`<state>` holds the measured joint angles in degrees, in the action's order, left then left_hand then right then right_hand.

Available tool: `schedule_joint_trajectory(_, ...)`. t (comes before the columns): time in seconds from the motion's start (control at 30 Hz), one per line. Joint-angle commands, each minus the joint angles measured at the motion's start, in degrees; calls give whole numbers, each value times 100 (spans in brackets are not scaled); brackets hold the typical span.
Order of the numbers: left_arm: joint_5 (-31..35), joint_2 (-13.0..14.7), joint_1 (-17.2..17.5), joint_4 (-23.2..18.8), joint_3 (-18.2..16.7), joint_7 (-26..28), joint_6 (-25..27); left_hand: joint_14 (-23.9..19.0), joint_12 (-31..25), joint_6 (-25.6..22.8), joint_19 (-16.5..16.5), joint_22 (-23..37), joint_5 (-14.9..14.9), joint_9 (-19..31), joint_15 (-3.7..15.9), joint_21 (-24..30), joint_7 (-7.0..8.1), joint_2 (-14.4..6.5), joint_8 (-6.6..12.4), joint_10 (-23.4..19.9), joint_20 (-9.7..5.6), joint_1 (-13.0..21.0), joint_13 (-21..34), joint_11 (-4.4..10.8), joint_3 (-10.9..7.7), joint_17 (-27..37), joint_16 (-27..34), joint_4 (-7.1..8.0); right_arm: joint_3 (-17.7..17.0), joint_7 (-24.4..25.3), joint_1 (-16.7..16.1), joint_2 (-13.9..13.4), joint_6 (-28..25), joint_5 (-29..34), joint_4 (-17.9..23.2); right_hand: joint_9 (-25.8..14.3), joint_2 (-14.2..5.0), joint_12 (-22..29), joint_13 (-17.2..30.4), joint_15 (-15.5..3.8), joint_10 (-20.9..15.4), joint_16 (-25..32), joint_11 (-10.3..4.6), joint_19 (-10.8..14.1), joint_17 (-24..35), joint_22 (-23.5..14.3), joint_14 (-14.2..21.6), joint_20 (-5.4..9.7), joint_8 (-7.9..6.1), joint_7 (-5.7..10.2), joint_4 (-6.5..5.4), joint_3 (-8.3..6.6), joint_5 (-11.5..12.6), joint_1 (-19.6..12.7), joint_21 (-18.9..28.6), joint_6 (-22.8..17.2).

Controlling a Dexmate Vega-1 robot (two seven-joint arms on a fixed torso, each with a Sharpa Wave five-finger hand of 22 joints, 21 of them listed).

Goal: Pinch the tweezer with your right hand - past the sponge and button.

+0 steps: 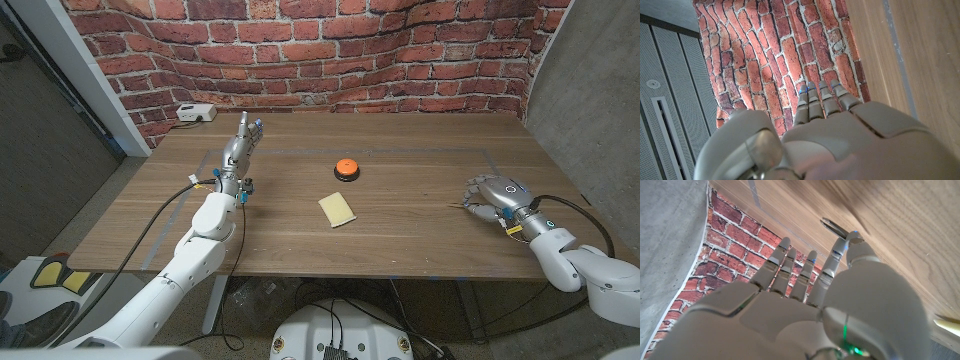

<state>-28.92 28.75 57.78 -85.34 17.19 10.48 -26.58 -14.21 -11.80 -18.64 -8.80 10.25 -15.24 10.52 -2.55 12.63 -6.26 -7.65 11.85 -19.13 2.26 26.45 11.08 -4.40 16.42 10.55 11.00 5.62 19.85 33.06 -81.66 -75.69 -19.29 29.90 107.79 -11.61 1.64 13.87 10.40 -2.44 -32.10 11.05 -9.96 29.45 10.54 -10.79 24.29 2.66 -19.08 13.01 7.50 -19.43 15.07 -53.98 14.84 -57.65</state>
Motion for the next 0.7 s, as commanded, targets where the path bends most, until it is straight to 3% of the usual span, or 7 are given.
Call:
schedule_joint_trajectory(0.03, -4, -2, -16, 17, 5, -18, -31, -61, -7, -33, -38, 15, 2, 31, -13, -27, -8, -20, -8, -37, 3, 15, 6, 4, 9, 5, 1, 14, -284, 241, -285, -197, -163, -103, 202, -27, -15, 23, 0, -309, -47, 16, 10, 60, 8, -32, 40, 295, -29, -21, -10, 29, 18, 66, 29, -59)
schedule_joint_trajectory(0.33, -4, 0, -15, 4, 3, -10, -23, -65, -2, -39, -37, 16, 5, 32, -16, -33, -4, -21, -9, -31, 2, 18, 6, -2, 10, 6, 2, 18, -568, 460, -553, -358, -268, -134, 388, -27, -20, 16, 0, -310, -57, 10, 12, 67, 9, -34, 49, 294, -23, -20, -14, 37, 17, 73, 31, -65)
schedule_joint_trajectory(0.7, -30, -33, -70, 86, 20, -46, -35, -64, -2, -41, -41, 16, 9, 32, -9, -38, -10, -23, -12, -36, 2, 21, 7, 4, 11, 6, 1, 23, -775, 555, -650, -312, -279, -30, 475, -26, -24, 7, -1, -323, -68, 1, -9, 69, 8, -37, 59, 299, -12, -20, -13, 44, 17, 74, 31, -66)
